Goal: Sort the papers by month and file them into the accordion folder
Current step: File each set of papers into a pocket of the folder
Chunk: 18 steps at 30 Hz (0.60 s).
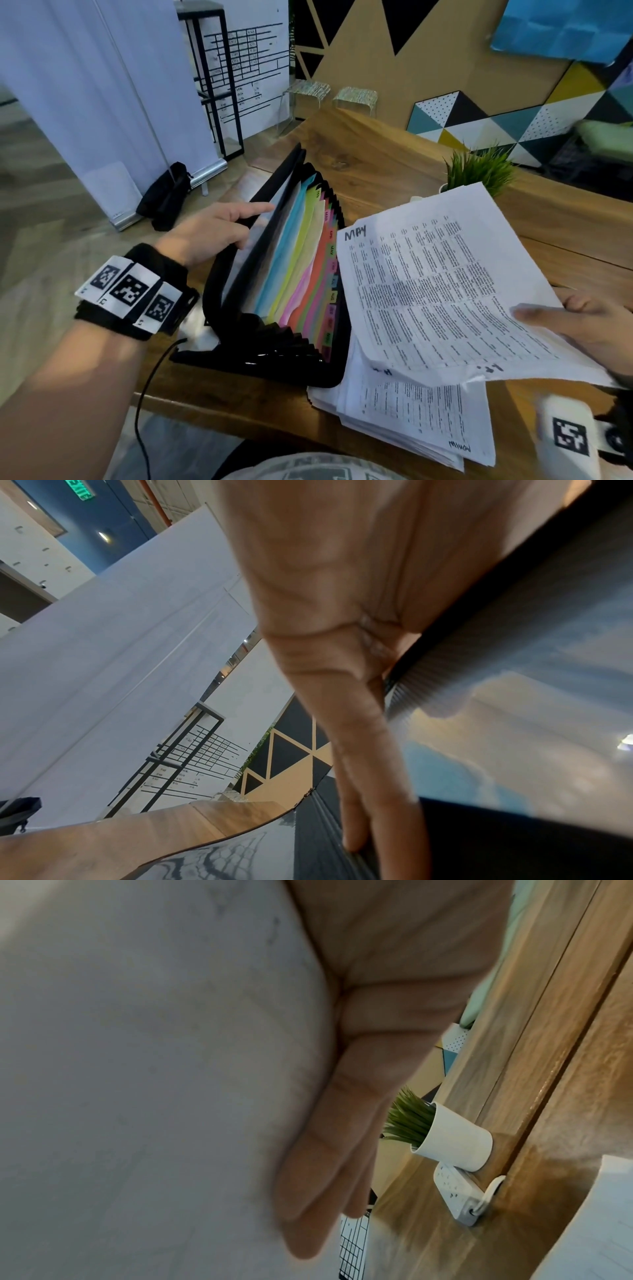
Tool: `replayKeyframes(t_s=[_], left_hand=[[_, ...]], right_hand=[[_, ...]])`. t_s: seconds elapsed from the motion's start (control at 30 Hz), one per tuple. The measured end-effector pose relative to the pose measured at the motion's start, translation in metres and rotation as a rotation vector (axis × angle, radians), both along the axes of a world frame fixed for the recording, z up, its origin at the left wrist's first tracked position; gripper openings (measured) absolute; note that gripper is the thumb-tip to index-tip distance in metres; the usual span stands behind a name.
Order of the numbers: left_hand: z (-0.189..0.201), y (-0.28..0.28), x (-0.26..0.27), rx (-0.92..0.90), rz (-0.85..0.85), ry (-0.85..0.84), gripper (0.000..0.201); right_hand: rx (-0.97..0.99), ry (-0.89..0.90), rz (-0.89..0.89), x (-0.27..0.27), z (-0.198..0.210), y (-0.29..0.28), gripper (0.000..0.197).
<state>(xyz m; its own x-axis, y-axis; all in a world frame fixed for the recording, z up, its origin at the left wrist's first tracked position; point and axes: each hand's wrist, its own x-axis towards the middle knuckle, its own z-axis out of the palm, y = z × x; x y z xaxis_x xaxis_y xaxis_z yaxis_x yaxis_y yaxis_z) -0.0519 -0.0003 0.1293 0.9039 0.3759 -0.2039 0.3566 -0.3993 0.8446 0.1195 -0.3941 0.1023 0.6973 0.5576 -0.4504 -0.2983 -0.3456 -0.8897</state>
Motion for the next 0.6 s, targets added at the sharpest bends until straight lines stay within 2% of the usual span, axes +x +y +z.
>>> replayKeyframes(t_s=[0.13, 0.17, 0.23, 0.3, 0.47, 0.6], left_hand=[[-0.002, 0.000, 0.001, 0.006, -0.017, -0.004, 0.068], [-0.002, -0.001, 0.001, 0.009, -0.020, -0.006, 0.068], [-0.001, -0.001, 0.000, 0.031, -0.031, -0.009, 0.068], [-0.002, 0.000, 0.000, 0.045, -0.031, -0.016, 0.067], [-0.003, 0.004, -0.002, 0.032, -0.019, -0.026, 0.067], [-0.006, 0.003, -0.001, 0.027, -0.034, -0.022, 0.065]], right_hand=[[-0.005, 0.061, 0.047, -0.009, -0.001, 0.011, 0.028], [-0.021, 0.057, 0.073, -0.011, -0.003, 0.012, 0.037], [-0.070, 0.023, 0.134, -0.011, -0.007, 0.013, 0.070], [-0.102, 0.001, 0.144, -0.012, -0.008, 0.013, 0.085], [-0.113, 0.025, 0.134, -0.012, -0.006, 0.010, 0.081], [-0.140, -0.046, 0.192, -0.010, -0.003, 0.016, 0.080]])
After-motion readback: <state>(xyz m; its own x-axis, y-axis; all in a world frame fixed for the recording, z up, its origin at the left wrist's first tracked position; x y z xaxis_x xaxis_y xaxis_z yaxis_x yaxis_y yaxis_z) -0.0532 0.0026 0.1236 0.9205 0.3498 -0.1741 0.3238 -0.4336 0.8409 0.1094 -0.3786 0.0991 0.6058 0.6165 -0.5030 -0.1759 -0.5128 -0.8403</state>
